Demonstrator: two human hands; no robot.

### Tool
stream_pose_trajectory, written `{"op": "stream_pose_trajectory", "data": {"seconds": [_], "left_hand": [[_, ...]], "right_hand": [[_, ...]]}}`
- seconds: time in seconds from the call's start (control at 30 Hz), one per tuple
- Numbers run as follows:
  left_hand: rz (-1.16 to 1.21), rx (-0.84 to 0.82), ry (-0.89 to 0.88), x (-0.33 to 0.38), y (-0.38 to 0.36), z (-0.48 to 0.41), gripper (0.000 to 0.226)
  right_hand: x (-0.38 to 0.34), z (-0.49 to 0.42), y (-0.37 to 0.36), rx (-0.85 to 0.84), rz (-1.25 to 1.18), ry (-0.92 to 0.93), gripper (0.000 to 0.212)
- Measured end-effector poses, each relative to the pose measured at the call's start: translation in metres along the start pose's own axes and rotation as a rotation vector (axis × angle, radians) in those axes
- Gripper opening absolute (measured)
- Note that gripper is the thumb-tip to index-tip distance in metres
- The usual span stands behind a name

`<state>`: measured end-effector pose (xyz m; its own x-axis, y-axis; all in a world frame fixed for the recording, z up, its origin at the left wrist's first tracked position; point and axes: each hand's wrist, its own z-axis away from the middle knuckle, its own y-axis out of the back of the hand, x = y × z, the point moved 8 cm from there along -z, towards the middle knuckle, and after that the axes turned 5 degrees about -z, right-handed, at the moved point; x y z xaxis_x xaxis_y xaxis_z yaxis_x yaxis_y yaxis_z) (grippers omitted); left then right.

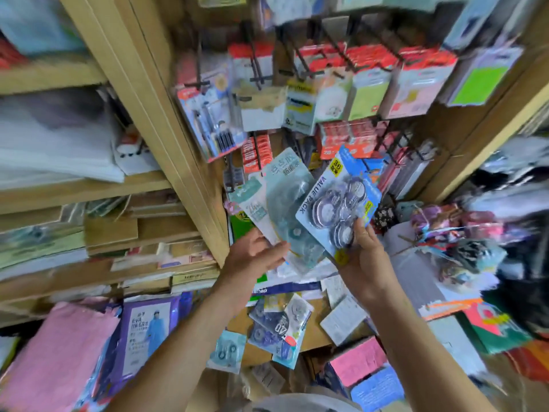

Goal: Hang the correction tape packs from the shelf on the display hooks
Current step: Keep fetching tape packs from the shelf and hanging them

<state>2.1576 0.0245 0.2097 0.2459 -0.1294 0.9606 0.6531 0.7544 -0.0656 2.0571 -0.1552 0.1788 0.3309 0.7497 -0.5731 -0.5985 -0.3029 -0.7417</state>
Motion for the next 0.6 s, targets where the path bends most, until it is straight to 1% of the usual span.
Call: {"op": "stream_pose_trajectory", "data": {"seconds": [0.03,0.13,0.17,0.23,0.3,0.37,0.43,0.5,0.6], "left_hand": [[-0.021,0.000,-0.063,0.014,-0.008,0.002,0.048],[-0.049,0.053,-0.237,0.056,-0.020,0.004,0.049],[-0.066,0.077,-0.287,0.066,-0.019,0.002,0.049],[-0.105,0.104,-0.379,0.089,-0.016,-0.002,0.050],[-0.132,0.127,-0.450,0.113,-0.011,-0.003,0.049],[-0.150,0.160,-0.518,0.139,-0.003,-0.002,0.043],[-0.195,0.201,-0.604,0.167,0.006,0.001,0.037],[-0.264,0.223,-0.689,0.196,0.014,0.006,0.035],[-0.317,0.259,-0.833,0.243,0.028,0.015,0.041]], "right_hand": [[-0.007,0.001,-0.009,-0.019,-0.007,0.029,0.035],[-0.027,0.003,-0.039,-0.053,-0.006,0.108,0.044],[-0.034,0.005,-0.048,-0.067,-0.005,0.130,0.043],[-0.047,0.008,-0.068,-0.110,0.004,0.166,0.035],[-0.062,0.012,-0.088,-0.160,0.085,0.227,0.026],[-0.080,0.015,-0.105,-0.162,0.162,0.306,0.032],[-0.096,0.016,-0.127,-0.220,0.166,0.344,0.039],[-0.115,0.020,-0.153,-0.286,0.206,0.381,0.033],[-0.152,0.024,-0.189,-0.344,0.304,0.508,0.028]]}}
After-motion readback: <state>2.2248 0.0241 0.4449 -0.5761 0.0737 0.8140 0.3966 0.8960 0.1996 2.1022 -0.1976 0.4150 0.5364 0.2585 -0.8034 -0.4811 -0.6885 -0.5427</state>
